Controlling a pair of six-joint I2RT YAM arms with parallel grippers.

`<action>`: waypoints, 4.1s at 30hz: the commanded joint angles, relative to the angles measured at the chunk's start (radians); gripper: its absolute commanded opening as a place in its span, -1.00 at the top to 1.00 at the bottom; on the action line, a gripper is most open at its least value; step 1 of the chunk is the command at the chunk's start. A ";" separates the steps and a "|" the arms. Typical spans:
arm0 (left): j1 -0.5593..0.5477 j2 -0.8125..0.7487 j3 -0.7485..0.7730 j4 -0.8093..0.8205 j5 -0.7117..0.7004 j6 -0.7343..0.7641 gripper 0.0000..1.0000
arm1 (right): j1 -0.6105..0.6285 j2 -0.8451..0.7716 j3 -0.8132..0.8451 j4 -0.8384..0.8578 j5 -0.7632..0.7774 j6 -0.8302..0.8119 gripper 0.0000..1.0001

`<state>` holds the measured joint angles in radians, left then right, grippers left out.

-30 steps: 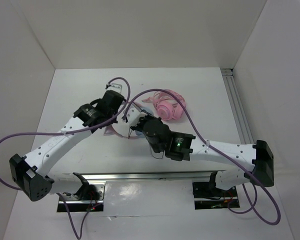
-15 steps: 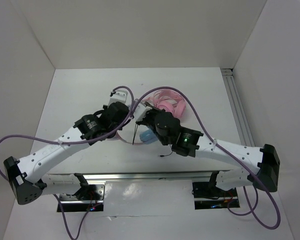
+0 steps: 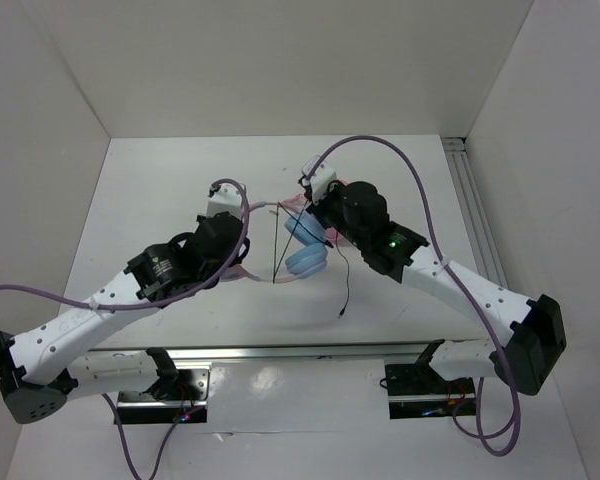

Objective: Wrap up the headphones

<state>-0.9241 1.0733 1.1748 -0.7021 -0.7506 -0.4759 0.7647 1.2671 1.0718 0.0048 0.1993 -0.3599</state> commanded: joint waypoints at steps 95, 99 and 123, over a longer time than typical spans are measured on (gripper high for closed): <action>0.140 0.096 0.720 -0.151 -0.116 -0.018 1.00 | -0.011 0.810 -0.041 1.152 -0.725 0.814 1.00; 0.319 0.158 0.747 -0.091 -0.024 -0.018 1.00 | 0.028 0.776 -0.131 1.185 -0.701 0.814 1.00; 0.670 0.321 0.221 0.130 0.373 0.215 1.00 | 0.603 0.072 -0.099 0.135 0.320 0.032 1.00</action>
<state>-0.2417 1.4315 1.4246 -0.7807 -0.4644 -0.3367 1.3121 1.3987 0.8982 0.3103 0.3092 -0.1787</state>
